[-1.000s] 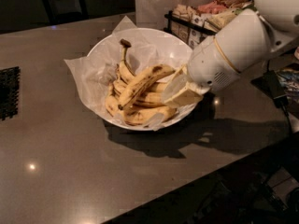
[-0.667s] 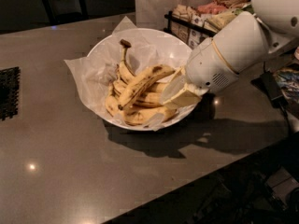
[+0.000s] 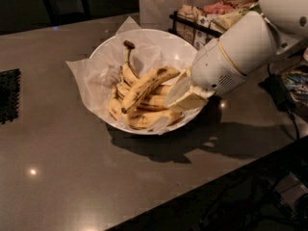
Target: Pick banana from white bowl
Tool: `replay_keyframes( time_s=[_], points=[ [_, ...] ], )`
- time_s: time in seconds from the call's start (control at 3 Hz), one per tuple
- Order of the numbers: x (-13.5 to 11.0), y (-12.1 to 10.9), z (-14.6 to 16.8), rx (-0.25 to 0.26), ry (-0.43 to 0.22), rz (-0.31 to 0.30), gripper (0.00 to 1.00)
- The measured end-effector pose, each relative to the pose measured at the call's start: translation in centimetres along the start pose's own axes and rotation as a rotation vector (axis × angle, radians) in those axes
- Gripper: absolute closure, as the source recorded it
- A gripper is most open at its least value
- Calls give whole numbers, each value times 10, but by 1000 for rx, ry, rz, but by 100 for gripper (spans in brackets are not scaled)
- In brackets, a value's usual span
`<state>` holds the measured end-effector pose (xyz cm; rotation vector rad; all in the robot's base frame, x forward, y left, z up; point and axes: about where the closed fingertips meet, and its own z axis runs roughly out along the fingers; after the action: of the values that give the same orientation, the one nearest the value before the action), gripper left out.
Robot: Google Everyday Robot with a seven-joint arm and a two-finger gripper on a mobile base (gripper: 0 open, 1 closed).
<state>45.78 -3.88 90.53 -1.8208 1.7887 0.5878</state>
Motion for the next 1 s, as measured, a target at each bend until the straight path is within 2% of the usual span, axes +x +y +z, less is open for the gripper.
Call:
replay_keyframes(
  time_s=[0.33,0.67,1.0],
  points=[
    [-3,-8,-2,-4,53,-20,12],
    [-8,-21,-7,12,113,-48,0],
    [-14,-37,-8,22,158,-74,0]
  ],
)
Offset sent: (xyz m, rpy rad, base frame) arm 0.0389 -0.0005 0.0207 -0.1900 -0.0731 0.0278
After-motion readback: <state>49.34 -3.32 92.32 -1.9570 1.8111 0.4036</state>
